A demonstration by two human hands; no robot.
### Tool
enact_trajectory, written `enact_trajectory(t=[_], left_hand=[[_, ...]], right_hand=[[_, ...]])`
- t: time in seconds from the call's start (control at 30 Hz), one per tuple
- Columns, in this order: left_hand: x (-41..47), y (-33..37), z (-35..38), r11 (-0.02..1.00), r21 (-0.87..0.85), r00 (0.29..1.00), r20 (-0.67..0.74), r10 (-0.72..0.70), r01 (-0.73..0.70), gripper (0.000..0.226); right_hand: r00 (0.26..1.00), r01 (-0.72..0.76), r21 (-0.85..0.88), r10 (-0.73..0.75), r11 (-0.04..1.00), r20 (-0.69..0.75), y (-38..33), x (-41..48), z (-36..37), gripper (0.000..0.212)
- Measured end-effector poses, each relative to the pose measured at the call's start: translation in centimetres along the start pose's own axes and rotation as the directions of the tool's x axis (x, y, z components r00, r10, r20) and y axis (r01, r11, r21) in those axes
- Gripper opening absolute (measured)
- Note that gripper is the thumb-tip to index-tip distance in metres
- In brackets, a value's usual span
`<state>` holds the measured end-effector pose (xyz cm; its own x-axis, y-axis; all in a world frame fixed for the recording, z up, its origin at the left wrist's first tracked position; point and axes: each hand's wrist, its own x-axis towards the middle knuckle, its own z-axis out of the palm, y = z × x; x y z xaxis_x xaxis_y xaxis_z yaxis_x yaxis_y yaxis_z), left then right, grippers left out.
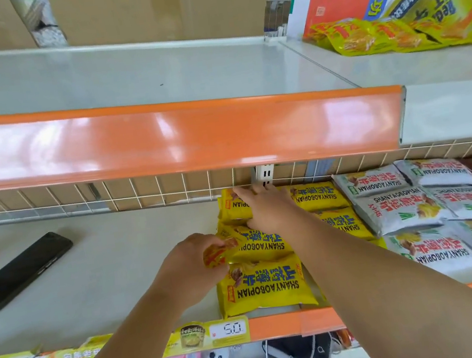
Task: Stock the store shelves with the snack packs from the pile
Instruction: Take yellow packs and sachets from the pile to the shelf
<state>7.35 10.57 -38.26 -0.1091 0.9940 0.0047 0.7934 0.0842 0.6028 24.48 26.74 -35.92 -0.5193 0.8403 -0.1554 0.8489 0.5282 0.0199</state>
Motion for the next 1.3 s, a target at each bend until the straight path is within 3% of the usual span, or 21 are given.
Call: enact_trajectory(t=[0.23,0.53,0.73,0.9,1.1,1.23,1.3], left_hand=[[-0.9,0.7,-0.3,1.0,0.003,1.0,-0.016,0.023,-0.023,0.043],[-5.3,4.3,-3.4,0.998,-0.013,0.989,-0.141,0.055,-0.057,0.046],[-11.0,8.4,-8.0,0.999,0.01,0.968,-0.247,0.053,-0.052,0.04],[-17.3,11.3,-11.7,0.999,0.025,0.952,-0.303,0.05,-0.045,0.041],[-21.4,19.1,-17.3,0.986,0.067,0.89,-0.425,0.164,-0.15,0.039],[-21.0,24.8,-20.1,0.973,0.101,0.84,-0.49,0.232,-0.21,0.041],[-20.2,27.5,-20.7,0.967,0.098,0.831,-0.497,0.251,-0.234,0.04]], right_hand=[[0.998,0.006,0.046,-0.003,0.999,-0.06,0.5,-0.6,-0.7,0.087],[0.978,0.11,0.079,-0.094,0.991,-0.188,0.3,-6.9,-4.4,0.073],[0.947,0.317,0.145,-0.303,0.937,-0.11,-1.1,-13.7,-8.5,0.052],[0.87,0.493,0.09,-0.488,0.866,-0.069,-2.9,-19.8,-13.8,0.044],[0.761,0.64,0.17,-0.589,0.749,-0.271,-2.2,-27.0,-22.6,0.032],[0.741,0.663,0.259,-0.566,0.702,-0.362,1.1,-30.5,-28.0,0.016],[0.735,0.656,0.243,-0.53,0.714,-0.423,3.4,-31.7,-29.9,0.021]])
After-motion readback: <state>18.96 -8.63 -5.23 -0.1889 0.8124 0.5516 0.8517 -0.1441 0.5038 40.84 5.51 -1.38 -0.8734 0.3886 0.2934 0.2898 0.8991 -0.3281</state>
